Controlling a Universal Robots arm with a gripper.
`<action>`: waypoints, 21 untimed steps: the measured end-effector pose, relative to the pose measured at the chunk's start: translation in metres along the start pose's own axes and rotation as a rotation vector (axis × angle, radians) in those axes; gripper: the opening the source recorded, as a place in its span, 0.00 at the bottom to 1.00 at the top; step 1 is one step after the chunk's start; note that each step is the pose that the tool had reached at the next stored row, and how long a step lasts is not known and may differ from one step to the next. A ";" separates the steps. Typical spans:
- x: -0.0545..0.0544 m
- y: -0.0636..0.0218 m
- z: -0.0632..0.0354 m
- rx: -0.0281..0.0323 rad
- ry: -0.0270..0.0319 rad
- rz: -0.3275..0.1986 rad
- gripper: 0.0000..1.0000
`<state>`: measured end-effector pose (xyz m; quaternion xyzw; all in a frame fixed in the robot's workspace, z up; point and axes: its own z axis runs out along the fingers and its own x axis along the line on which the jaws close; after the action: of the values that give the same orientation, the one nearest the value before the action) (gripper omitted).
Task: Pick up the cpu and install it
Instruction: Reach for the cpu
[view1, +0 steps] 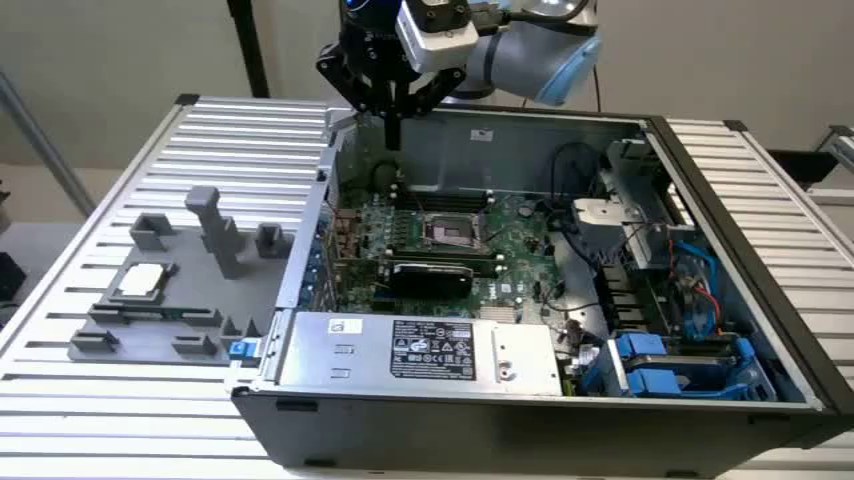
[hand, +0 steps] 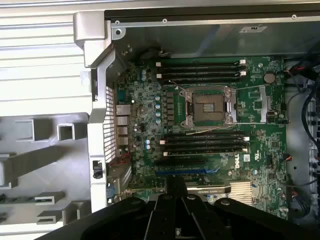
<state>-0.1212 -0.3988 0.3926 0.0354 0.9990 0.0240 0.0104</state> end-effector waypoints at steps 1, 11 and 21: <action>0.000 0.0000 0.0000 0.0000 0.0000 0.000 0.11; 0.000 0.0000 0.0000 0.0000 0.0000 0.000 0.11; 0.039 -0.0028 -0.0007 0.0011 0.0000 0.000 0.11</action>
<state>-0.1604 -0.3988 0.3924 0.0352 0.9990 0.0235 0.0103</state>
